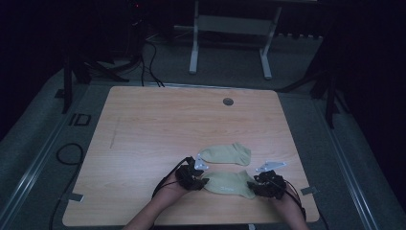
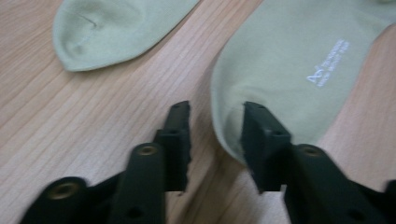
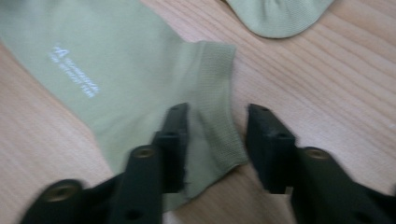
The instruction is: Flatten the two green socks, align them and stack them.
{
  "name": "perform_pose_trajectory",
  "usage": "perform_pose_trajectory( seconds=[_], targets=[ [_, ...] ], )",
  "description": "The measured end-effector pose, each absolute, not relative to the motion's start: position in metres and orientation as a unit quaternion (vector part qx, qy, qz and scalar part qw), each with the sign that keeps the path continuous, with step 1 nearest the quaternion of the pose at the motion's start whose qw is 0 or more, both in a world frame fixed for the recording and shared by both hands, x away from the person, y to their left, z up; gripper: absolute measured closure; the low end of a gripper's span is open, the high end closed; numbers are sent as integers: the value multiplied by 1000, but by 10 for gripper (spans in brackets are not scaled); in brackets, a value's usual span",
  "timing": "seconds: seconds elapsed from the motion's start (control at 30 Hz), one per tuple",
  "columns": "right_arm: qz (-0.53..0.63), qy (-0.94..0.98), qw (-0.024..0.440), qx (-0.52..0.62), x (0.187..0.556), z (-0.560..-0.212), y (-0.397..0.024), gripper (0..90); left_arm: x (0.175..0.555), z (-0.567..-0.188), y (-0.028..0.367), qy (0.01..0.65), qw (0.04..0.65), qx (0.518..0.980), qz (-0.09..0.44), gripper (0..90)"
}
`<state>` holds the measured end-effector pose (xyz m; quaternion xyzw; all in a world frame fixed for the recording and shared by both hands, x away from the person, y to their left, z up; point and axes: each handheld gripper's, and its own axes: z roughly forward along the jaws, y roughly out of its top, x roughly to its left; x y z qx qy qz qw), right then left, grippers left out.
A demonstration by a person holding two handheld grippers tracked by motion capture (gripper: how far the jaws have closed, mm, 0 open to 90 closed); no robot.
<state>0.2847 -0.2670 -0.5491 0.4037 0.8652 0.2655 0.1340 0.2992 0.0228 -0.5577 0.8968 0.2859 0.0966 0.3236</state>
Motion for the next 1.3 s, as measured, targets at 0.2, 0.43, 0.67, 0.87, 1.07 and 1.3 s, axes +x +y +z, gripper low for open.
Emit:
perform_pose_trajectory(
  seconds=[0.2, 0.43, 0.67, 0.87, 1.07, 1.3],
  targets=[
    [271, 862, 130, 409, 283, -549, -264, 828, 300, -558, 23, 299, 334, 891, 80, 872],
    [278, 861, 140, 403, 283, -538, -263, 848, 300, -547, 32, 312, 355, 877, 88, 881],
    [308, 845, 160, 407, 310, -507, -260, 848, 318, -521, 39, 329, 371, 861, 114, 880],
    [300, 844, 160, 416, 354, -496, -251, 847, 345, -514, 41, 351, 359, 856, 128, 880],
    [272, 848, 155, 428, 388, -503, -247, 846, 361, -523, 36, 361, 348, 857, 121, 880],
    [250, 853, 129, 439, 400, -520, -247, 845, 368, -539, 34, 366, 338, 861, 105, 879]
  ],
)
